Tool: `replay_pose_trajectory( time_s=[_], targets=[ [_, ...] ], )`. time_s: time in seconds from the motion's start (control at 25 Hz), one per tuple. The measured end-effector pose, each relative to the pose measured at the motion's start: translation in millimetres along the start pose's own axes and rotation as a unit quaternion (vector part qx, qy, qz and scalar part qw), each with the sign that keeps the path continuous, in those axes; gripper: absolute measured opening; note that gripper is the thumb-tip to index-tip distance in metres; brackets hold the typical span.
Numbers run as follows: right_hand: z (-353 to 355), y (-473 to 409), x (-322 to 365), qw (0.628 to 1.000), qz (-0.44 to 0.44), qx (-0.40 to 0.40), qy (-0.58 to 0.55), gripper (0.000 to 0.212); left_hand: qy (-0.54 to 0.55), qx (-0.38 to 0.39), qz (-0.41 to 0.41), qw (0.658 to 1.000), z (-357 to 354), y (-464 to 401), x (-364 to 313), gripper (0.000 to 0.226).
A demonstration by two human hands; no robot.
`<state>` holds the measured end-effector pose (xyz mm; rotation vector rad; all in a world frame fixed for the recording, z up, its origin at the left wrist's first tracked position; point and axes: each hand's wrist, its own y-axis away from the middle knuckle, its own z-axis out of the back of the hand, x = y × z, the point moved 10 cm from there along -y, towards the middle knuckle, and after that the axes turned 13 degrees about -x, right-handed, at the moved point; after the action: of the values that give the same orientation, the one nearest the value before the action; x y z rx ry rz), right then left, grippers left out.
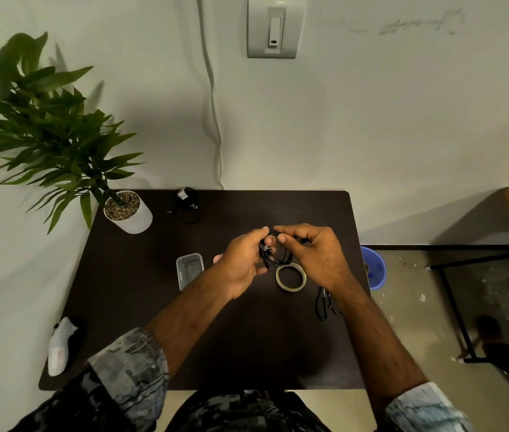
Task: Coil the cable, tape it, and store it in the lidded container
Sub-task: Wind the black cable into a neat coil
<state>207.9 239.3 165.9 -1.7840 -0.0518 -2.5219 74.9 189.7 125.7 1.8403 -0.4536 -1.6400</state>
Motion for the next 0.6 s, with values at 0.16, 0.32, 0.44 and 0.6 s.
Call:
replay_pose_trajectory(
  time_s=[0.16,0.32,0.44,0.6],
  targets=[
    [-1.5,-5.2,-57.6,0.996,-0.087,-0.032,-0.006,0.024,-0.030,-0.097,-0.018,0.995,20.3,-26.8,10.1,0.041],
    [13.9,11.1,-178.3,0.947,-0.203,-0.012,0.250,0.025,-0.163,-0.155,-0.076,0.971,42.6,-38.9,12.0,0.042],
    [-0.1,37.8,-242.7,0.897,-0.252,0.101,0.349,0.023,-0.198,-0.159,-0.083,0.964,45.2,-43.3,18.4,0.042],
    [-25.9,43.6,-259.3,0.882,-0.236,0.142,0.383,0.043,-0.202,-0.162,-0.077,0.963,47.5,-55.0,24.0,0.044]
  ],
)
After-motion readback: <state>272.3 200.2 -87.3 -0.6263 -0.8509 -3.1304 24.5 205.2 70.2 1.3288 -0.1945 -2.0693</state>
